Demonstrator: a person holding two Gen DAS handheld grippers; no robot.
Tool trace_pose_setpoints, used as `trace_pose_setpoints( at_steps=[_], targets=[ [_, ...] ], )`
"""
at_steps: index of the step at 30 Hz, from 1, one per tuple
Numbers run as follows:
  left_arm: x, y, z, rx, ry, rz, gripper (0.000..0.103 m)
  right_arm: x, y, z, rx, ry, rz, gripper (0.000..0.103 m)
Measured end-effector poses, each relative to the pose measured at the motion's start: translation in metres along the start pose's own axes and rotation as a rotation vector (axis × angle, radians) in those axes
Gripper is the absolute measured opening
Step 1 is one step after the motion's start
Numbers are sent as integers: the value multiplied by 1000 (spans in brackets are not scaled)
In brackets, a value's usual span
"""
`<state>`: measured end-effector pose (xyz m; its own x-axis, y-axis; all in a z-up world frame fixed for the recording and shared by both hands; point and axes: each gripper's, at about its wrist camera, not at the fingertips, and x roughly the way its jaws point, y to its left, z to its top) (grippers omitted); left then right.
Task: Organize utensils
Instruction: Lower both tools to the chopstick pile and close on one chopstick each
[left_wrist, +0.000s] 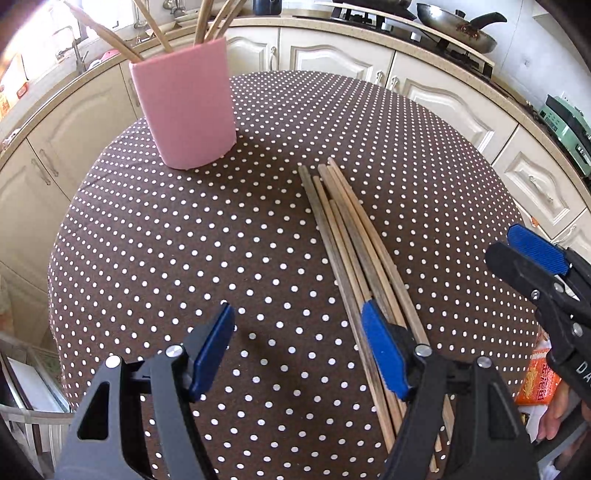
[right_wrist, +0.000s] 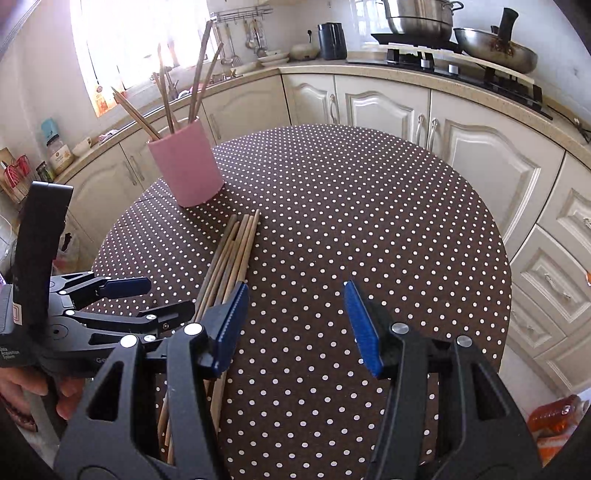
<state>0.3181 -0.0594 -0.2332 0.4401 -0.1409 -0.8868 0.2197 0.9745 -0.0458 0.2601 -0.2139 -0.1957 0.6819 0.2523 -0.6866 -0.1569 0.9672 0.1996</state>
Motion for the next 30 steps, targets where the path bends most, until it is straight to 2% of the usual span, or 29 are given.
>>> trace_pose_setpoints(
  at_steps=[3, 10, 15, 26, 30],
  targets=[
    [6, -1, 2, 3, 3, 20, 70, 2, 0, -1, -3, 6, 0, 54],
    [10, 1, 6, -10, 15, 12, 70, 4, 0, 1, -12, 16, -5, 55],
    [10, -6, 9, 4, 23, 53, 70, 8, 0, 3, -14, 37, -8, 55],
    [14, -24, 20, 41, 21, 122, 69, 26, 10, 13, -51, 138, 1, 55],
    [14, -24, 19, 54, 36, 100, 66, 36, 15, 16, -73, 189, 5, 55]
  ],
)
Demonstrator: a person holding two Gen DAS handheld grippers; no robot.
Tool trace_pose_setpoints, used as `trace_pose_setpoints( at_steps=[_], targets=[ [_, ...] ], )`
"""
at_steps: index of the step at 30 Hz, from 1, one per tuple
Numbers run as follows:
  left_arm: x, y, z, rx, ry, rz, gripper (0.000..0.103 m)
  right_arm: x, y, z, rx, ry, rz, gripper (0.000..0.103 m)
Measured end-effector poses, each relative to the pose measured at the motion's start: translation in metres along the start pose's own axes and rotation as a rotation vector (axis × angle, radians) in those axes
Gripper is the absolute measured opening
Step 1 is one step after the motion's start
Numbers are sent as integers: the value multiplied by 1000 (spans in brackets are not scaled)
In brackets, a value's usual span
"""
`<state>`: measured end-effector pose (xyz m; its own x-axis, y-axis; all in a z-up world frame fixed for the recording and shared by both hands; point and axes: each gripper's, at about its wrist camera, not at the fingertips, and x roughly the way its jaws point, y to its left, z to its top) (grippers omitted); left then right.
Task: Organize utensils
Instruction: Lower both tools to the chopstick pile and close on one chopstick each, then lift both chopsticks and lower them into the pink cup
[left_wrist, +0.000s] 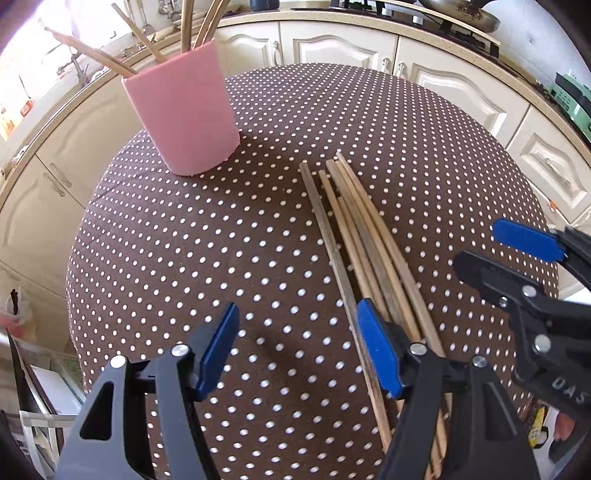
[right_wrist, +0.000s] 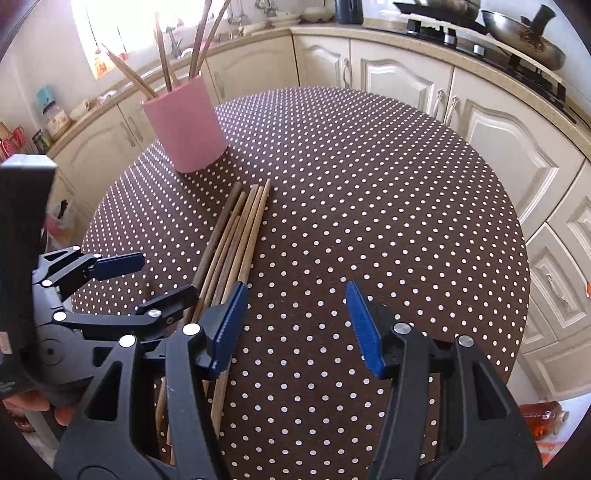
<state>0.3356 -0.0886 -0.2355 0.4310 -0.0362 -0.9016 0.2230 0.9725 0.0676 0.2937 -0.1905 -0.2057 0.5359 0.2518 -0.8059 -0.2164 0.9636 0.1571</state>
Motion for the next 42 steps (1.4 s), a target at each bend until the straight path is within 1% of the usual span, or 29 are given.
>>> trace_pose_setpoints(
  at_steps=[4, 6, 7, 9, 10, 11, 12, 14, 15, 16, 17, 18, 19, 20, 24, 25, 26, 29, 32, 33, 36, 38, 40, 42],
  targets=[
    [2, 11, 0, -32, 25, -39, 66, 9, 7, 3, -32, 46, -4, 55],
    [6, 8, 2, -34, 39, -44, 62, 17, 7, 6, -23, 82, -4, 55],
    [8, 7, 3, -27, 45, -33, 59, 20, 7, 8, -16, 93, -1, 55],
    [10, 6, 6, -25, 38, -31, 54, 25, 6, 10, -9, 114, -2, 54],
    [11, 6, 8, -31, 41, -26, 50, 27, 6, 12, -8, 127, 9, 54],
    [11, 5, 9, -29, 38, -28, 43, 29, 7, 12, -8, 137, 14, 52],
    [11, 5, 10, -26, 36, -29, 40, 30, 8, 14, -6, 144, 24, 52],
    [12, 7, 11, -32, 31, -25, 29, 32, 13, 17, -14, 155, 32, 52],
    [12, 10, 10, -34, 27, -27, 25, 35, 15, 19, -18, 161, 36, 51],
    [12, 12, 10, -36, 23, -25, 19, 37, 18, 20, -20, 170, 41, 48],
    [12, 14, 9, -40, 19, -26, 14, 41, 20, 22, -24, 186, 38, 41],
    [12, 17, 8, -44, 16, -28, 12, 44, 23, 22, -31, 201, 23, 36],
    [11, 22, 5, -48, 15, -29, 8, 46, 26, 23, -43, 203, 7, 33],
    [11, 24, 5, -55, 14, -35, 7, 48, 28, 24, -52, 207, -5, 33],
    [10, 31, 0, -64, 7, -55, 6, 55, 39, 28, -88, 231, -35, 32],
    [10, 32, -2, -65, 5, -55, 6, 56, 41, 28, -101, 236, -52, 28],
    [9, 33, -4, -65, 2, -55, 6, 59, 47, 30, -129, 237, -90, 22],
    [6, 37, -8, -73, -5, -63, 6, 66, 58, 34, -146, 251, -84, 11],
    [-2, 47, -19, -85, -18, -96, 6, 70, 62, 35, -152, 243, -78, 7],
    [-5, 49, -21, -89, -34, -106, 6, 70, 63, 34, -150, 237, -72, 7],
    [-17, 55, -26, -88, -76, -132, 6, 62, 62, 27, -135, 198, -44, 6],
    [-30, 60, -30, -85, -115, -154, 6, 52, 57, 23, -115, 153, -15, 6],
    [-42, 65, -33, -82, -161, -171, 6, 37, 52, 23, -108, 96, 22, 6],
    [-55, 68, -37, -84, -224, -174, 6, 22, 47, 24, -86, 26, 48, 6]
  ],
)
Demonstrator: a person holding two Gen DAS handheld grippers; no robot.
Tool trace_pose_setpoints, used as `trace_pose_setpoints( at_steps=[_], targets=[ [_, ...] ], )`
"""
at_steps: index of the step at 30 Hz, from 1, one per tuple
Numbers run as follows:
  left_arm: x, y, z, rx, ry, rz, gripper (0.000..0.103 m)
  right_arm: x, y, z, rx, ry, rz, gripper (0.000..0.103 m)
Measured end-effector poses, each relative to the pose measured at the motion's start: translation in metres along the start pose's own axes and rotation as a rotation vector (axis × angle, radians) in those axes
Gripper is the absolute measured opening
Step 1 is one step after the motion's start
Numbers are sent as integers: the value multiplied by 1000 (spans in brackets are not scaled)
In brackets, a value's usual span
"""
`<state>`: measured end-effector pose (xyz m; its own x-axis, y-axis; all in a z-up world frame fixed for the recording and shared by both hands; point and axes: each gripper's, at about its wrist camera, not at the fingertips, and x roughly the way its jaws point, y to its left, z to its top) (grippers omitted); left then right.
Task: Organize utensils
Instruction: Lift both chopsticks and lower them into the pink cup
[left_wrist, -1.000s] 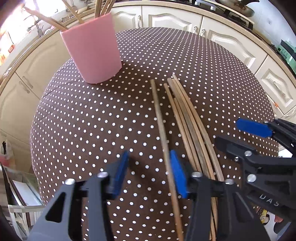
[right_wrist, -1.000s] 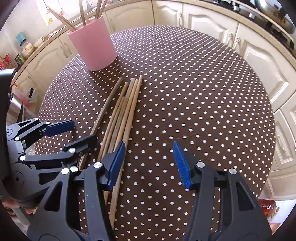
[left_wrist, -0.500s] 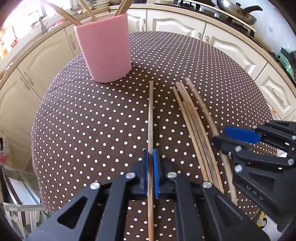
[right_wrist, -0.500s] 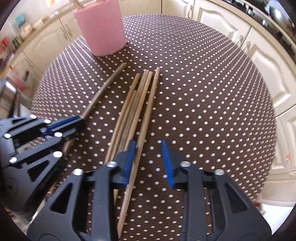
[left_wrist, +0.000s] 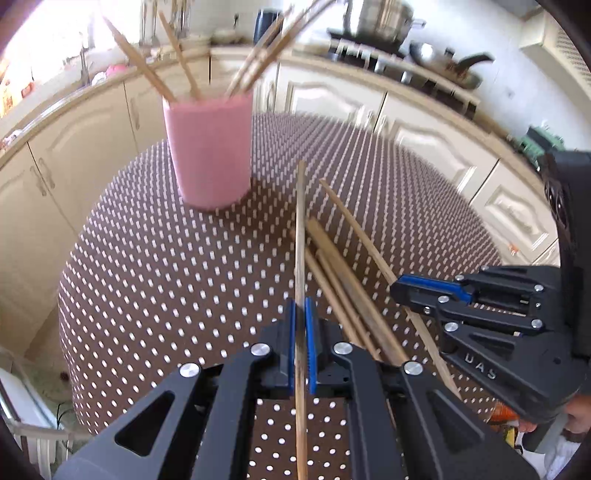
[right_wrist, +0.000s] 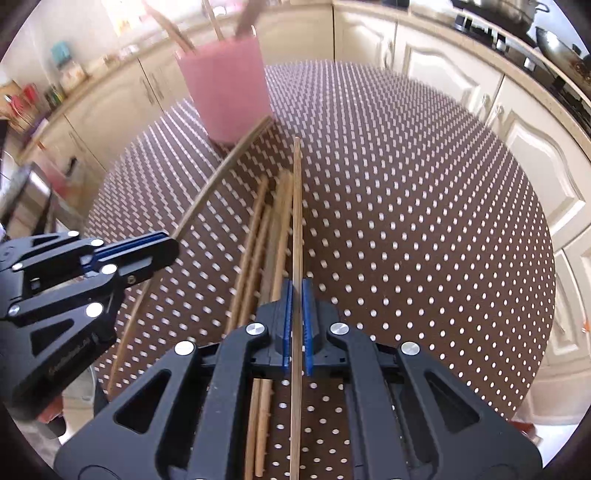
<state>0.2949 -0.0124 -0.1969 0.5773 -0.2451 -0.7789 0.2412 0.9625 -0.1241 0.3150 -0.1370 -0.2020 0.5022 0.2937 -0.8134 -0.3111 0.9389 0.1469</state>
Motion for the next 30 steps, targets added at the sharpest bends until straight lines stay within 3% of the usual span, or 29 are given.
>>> trace_pose_setpoints(
  at_steps=[9, 15, 21, 30],
  targets=[
    [-77, 19, 4, -36, -389, -93, 6, -76, 9, 12, 36, -395, 179, 6],
    [-116, 40, 18, -73, -631, -76, 6, -101, 30, 31, 0, -633, 219, 6],
    [-128, 55, 49, -90, -810, -13, 6, -92, 41, 67, -26, -779, 229, 6],
    [-101, 63, 105, -129, -958, 42, 6, -63, 31, 128, 30, -905, 262, 6]
  ],
)
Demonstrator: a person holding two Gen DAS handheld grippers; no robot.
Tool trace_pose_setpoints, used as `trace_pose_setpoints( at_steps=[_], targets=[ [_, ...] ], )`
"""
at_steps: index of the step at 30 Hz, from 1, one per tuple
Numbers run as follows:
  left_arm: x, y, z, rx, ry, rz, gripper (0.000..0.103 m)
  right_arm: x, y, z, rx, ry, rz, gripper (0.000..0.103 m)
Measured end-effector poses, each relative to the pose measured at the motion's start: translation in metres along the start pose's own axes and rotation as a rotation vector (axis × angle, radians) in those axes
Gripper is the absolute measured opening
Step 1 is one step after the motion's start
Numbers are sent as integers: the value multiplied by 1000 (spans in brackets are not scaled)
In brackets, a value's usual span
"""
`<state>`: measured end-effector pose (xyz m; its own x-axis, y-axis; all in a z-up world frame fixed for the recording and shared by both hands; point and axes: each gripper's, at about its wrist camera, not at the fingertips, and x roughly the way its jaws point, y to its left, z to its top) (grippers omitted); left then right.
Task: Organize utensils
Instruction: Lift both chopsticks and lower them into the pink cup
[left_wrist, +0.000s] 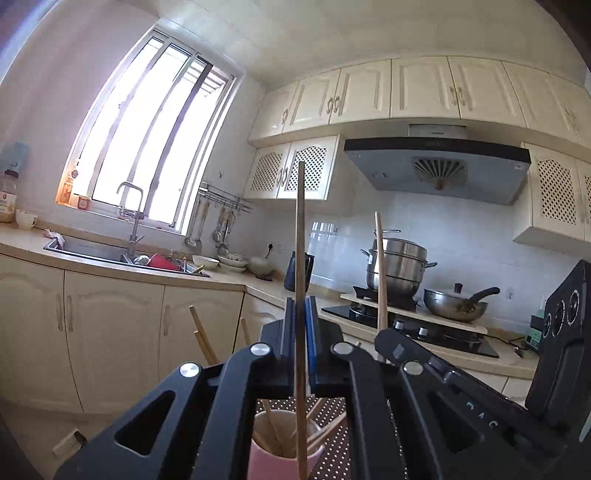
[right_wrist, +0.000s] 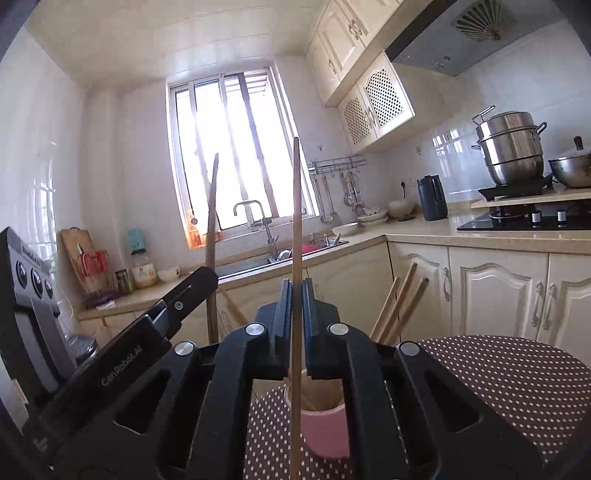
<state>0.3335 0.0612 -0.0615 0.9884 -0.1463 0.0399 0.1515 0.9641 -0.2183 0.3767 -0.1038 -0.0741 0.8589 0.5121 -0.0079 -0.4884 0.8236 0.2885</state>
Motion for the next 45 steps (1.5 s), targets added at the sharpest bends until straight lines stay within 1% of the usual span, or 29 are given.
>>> trace_pose_setpoints(
  at_steps=[2, 8, 10, 16, 20, 25, 32, 36, 37, 40, 41, 43, 45],
  targets=[
    [17, 5, -1, -23, -8, 6, 6, 9, -2, -1, -2, -20, -6, 6],
    [48, 10, -11, -43, -32, 45, 6, 28, -1, -6, -35, -68, -4, 6],
    [54, 12, -14, -52, -43, 58, 6, 32, -3, -6, -38, -82, -4, 6],
    [69, 15, -20, -68, -44, 62, 6, 42, -10, -10, -29, -94, -5, 6],
    [73, 16, -31, -64, -29, 66, 6, 45, -14, -17, -28, -83, -4, 6],
    [76, 17, -42, -50, 9, 59, 6, 45, -13, -25, -44, -55, 1, 6],
    [69, 14, -49, -15, 43, 59, 6, 38, -11, -36, -55, -10, -1, 6],
    [67, 15, -52, -17, 88, 59, 6, 35, -7, -42, -68, 22, -7, 6],
    [66, 15, -52, -17, 95, 60, 10, 35, -6, -43, -69, 31, -9, 6],
    [60, 14, -52, -3, 99, 82, 28, 33, -5, -46, -64, 57, -21, 6],
    [58, 14, -51, 2, 102, 81, 30, 33, -4, -46, -63, 69, -27, 6],
    [55, 12, -48, 15, 111, 88, 31, 30, -3, -46, -66, 78, -33, 7],
    [51, 10, -46, 28, 118, 94, 34, 26, -1, -45, -68, 82, -43, 7]
  ],
)
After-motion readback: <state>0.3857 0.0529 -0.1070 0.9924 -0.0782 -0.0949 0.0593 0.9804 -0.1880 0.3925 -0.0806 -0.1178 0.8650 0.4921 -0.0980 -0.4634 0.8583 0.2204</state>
